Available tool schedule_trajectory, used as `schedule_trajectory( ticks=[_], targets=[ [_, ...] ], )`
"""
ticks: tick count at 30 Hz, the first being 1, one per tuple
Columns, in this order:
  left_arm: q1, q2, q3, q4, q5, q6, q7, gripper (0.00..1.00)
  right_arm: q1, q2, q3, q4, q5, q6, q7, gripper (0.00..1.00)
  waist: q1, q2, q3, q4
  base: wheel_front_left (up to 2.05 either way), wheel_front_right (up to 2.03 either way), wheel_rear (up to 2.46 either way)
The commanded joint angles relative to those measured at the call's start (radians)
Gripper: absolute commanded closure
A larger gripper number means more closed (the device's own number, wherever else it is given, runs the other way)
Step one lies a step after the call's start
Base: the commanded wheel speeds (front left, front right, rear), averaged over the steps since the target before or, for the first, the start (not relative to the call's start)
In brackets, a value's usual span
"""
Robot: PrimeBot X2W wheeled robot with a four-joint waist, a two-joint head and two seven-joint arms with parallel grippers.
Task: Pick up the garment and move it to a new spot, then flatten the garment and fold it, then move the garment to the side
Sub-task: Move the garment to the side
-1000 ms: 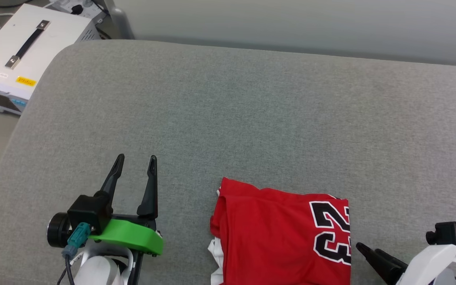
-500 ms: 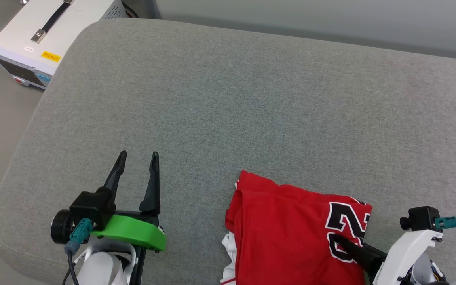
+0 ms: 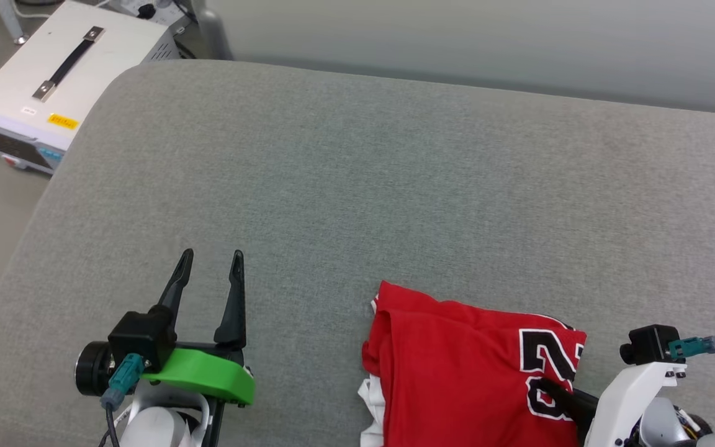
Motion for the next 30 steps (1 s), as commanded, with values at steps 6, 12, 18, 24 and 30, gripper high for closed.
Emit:
schedule_trajectory(
  ticks=[6, 12, 18, 24, 30],
  targets=[
    [0.022, -0.013, 0.006, -0.032, 0.025, -0.014, -0.006, 0.00, -0.020, -0.027, -0.045, -0.024, -0.107, -0.001, 0.026, 1.00, -0.0001, 0.0000, -0.006, -0.179, 0.00, 0.00, 0.00],
    [0.008, -0.006, 0.005, -0.048, 0.041, -0.024, -0.006, 0.00, -0.059, -0.066, -0.080, -0.038, -0.170, -0.001, 0.034, 1.00, -0.0001, 0.0000, 0.031, -0.342, 0.00, 0.00, 0.00],
    [-0.004, 0.015, 0.006, -0.080, 0.052, -0.029, -0.006, 0.00, -0.140, -0.075, -0.101, -0.017, -0.207, -0.001, 0.015, 1.00, -0.0001, 0.0000, 0.082, -0.470, 0.00, 0.00, 0.00],
    [-0.059, 0.034, -0.017, -0.134, 0.060, -0.045, 0.012, 0.00, -0.279, -0.087, -0.180, 0.072, -0.268, -0.001, -0.032, 1.00, -0.0001, 0.0000, 0.172, -0.523, 0.00, 0.00, 0.00],
    [-0.155, 0.070, -0.050, -0.196, 0.082, -0.067, 0.048, 0.00, -0.437, -0.137, -0.285, 0.174, -0.336, -0.001, -0.082, 1.00, -0.0001, 0.0000, 0.289, -0.528, 0.00, 0.00, 0.00]
  ],
)
